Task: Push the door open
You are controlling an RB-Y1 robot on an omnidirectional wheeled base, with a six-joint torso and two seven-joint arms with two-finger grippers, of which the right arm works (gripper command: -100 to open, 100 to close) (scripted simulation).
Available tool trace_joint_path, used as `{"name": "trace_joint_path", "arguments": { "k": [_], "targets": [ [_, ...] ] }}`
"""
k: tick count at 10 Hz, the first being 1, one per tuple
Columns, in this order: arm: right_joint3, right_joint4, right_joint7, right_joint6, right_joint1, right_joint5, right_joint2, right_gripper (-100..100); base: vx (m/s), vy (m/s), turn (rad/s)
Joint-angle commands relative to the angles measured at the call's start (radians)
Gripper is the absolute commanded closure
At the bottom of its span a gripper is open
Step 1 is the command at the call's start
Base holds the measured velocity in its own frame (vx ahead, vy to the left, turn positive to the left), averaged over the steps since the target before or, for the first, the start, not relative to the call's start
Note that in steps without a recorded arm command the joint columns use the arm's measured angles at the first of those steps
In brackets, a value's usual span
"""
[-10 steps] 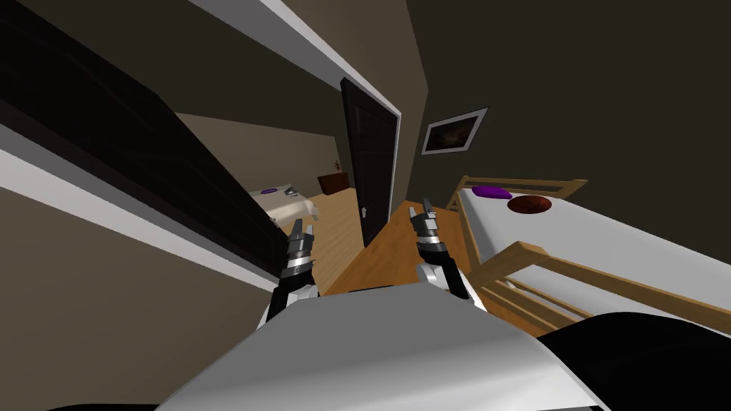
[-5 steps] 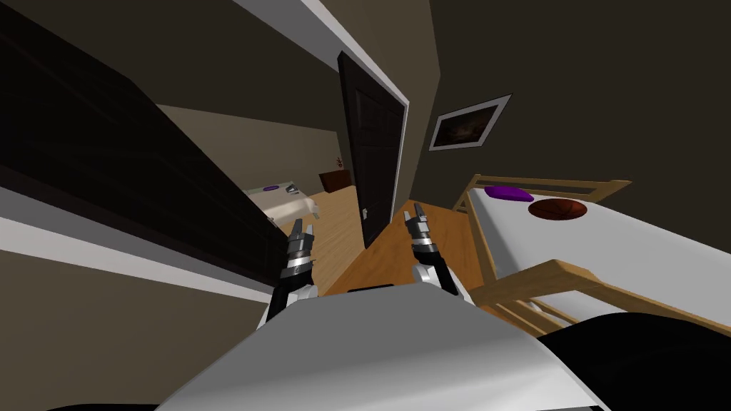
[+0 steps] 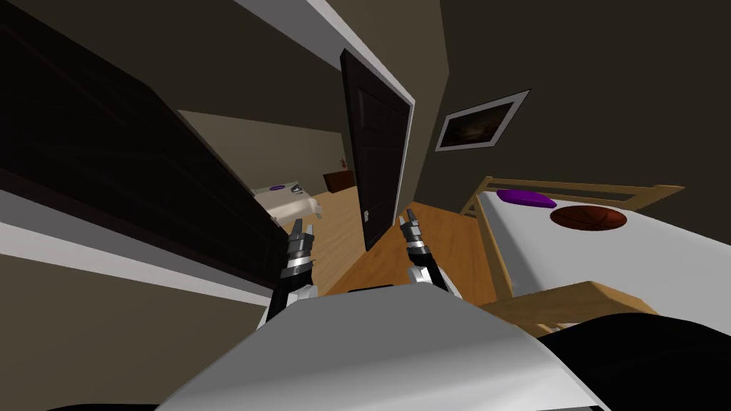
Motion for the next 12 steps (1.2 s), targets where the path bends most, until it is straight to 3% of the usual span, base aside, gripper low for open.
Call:
{"name": "trace_joint_path", "arguments": {
  "k": [1, 9, 10, 12],
  "targets": [
    [0.01, 0.047, -0.001, -0.007, -0.019, 0.002, -0.003, -100, 0.083, -0.049, 0.1],
    [0.077, 0.301, -0.009, -0.08, -0.083, 0.017, -0.016, -100, 0.093, -0.065, 0.109],
    [0.077, 0.307, -0.009, -0.08, -0.083, 0.017, -0.016, -100, 0.046, -0.049, 0.046],
    [0.095, 0.375, -0.011, -0.099, -0.1, 0.021, -0.019, -100, 0.053, -0.044, 0.102]
  ]
}}
